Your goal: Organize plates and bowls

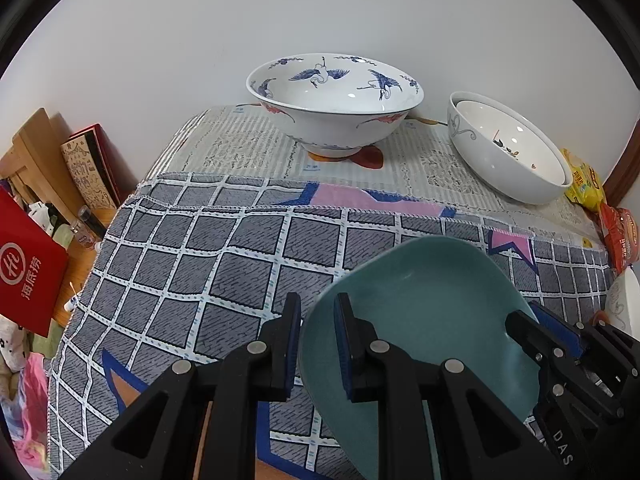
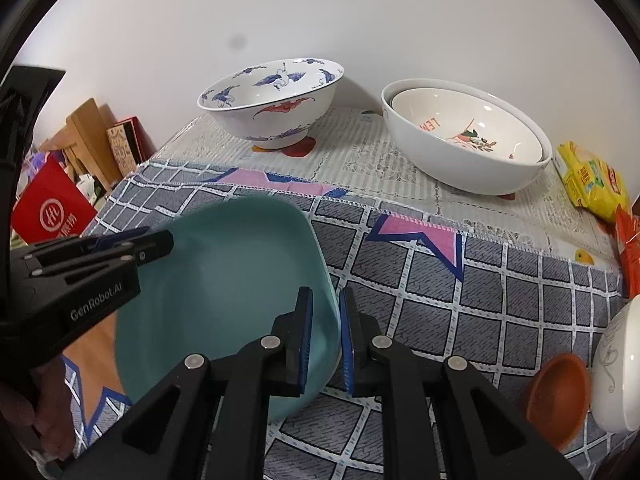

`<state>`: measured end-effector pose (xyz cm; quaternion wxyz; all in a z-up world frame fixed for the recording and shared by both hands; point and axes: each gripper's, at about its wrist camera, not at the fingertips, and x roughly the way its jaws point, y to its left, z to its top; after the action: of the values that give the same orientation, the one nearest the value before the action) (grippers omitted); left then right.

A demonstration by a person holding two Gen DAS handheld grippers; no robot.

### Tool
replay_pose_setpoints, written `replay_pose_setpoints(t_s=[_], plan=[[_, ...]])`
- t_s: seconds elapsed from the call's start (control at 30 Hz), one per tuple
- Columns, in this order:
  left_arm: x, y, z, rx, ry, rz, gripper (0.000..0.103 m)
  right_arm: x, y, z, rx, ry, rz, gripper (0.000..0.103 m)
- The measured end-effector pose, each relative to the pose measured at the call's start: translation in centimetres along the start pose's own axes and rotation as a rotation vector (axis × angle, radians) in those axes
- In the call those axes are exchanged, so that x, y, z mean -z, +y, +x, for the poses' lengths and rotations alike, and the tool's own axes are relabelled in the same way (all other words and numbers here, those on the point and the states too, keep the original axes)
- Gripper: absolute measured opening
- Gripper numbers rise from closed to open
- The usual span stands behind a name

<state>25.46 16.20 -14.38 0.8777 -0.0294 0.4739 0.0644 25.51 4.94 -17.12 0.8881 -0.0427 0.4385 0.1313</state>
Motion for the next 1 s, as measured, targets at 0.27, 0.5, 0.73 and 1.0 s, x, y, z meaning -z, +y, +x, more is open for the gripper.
replay_pose_setpoints(t_s=[0.27, 0.5, 0.73, 1.0], plan=[[0.2, 0.2, -0.6, -0.016, 0.015, 0.004, 0.018, 0.2, 0.4, -0.2, 0.026, 0.002, -0.035, 0.023], [0.7, -0.3, -2.0, -0.021, 0.01, 0.001, 0.026, 1.4, 0.1, -2.0, 0.011, -0.02, -0.046, 0.039], [1.6, -1.4, -4.0, -0.034, 0.007, 0.024, 0.027, 2.6, -0.3, -2.4, -0.014, 0.005, -0.046, 0.039], [2.4, -3.3, -6.8, -0.013, -0.008, 0.043, 0.027, 3.2, -1.2, -6.3, -0.003, -0.035, -0.043, 0.039]])
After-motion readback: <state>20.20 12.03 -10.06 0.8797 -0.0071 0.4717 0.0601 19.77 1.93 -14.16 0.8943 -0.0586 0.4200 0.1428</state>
